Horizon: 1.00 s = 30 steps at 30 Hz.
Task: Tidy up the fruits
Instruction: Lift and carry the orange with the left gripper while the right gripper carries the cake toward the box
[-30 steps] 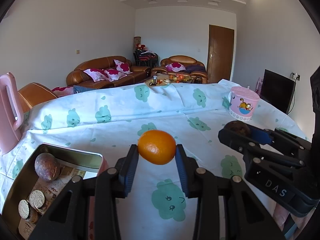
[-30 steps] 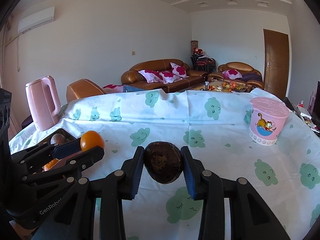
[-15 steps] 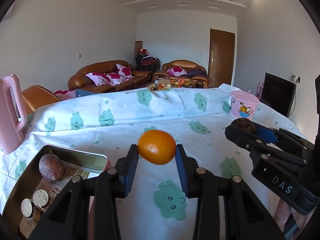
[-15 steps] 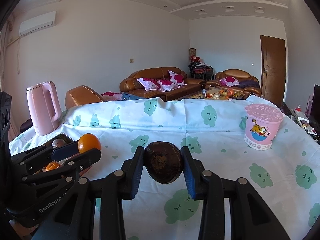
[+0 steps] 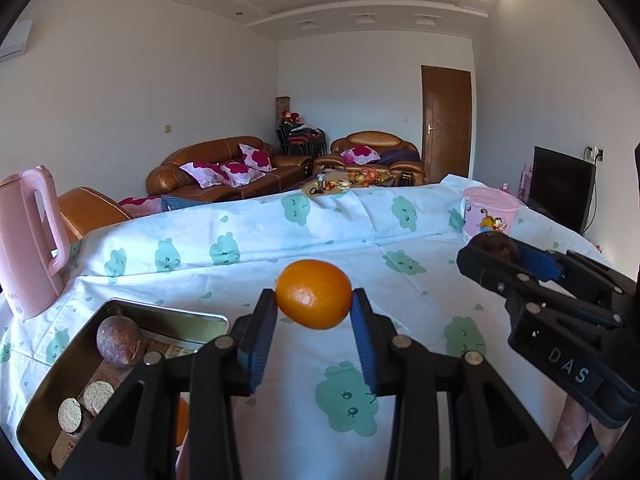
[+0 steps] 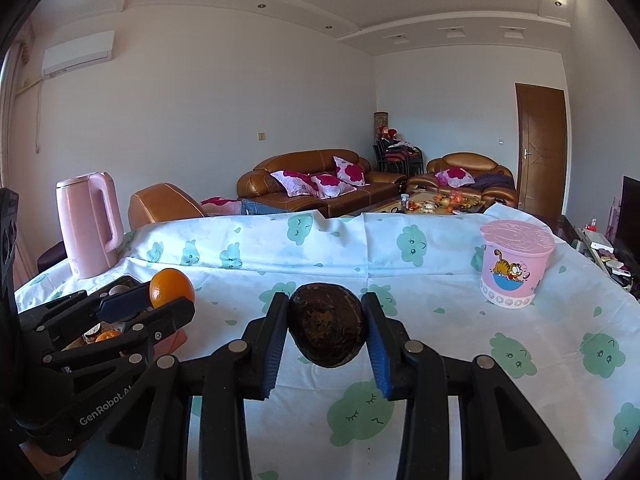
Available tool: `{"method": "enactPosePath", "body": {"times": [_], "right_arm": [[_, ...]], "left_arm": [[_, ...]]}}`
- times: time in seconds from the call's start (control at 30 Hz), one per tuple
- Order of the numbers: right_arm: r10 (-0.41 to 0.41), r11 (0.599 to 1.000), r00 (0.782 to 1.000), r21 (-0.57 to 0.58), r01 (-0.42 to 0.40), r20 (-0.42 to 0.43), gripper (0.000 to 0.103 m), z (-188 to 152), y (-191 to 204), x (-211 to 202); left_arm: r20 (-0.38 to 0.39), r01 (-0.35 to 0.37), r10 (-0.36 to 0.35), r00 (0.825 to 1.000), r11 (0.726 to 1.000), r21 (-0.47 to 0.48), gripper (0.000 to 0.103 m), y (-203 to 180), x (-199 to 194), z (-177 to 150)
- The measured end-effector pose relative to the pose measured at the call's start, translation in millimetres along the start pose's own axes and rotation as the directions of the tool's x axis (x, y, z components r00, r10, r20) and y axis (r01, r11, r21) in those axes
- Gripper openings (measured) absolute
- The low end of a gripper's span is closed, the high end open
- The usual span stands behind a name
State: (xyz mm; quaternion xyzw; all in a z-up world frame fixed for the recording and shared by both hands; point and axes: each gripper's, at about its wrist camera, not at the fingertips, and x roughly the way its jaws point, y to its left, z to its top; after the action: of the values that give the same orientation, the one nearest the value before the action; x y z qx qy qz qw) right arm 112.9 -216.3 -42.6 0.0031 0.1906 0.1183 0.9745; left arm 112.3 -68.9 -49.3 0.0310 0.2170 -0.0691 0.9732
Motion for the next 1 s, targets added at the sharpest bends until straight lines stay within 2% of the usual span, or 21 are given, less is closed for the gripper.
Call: {"method": "enactPosePath", "body": {"times": [0.5, 0.67, 1.0], "right_arm": [[-0.008, 0.999, 0.999, -0.031, 0.009, 0.033, 0.040, -2.0, 8.9, -11.1], [-0.001, 0.999, 0.999, -0.043, 0.003, 0.036, 0.040, -3.0, 14.2, -14.6], [0.089, 0.996, 0.996, -0.010, -0.089, -0.003, 0.040, -5.3, 33.5, -11.3]], "left_arm": [[-0.003, 0.001, -0.001, 1.000, 1.000, 0.015, 0.039, -0.4, -14.6, -6.2], [-0.021, 0.015, -0.015, 1.000, 1.000, -0.016, 0.039, 8.6, -22.3, -10.9], [-0.023, -0.007, 0.005, 1.000, 0.998, -0.067, 0.039, 42.4, -42.1, -11.4]]}}
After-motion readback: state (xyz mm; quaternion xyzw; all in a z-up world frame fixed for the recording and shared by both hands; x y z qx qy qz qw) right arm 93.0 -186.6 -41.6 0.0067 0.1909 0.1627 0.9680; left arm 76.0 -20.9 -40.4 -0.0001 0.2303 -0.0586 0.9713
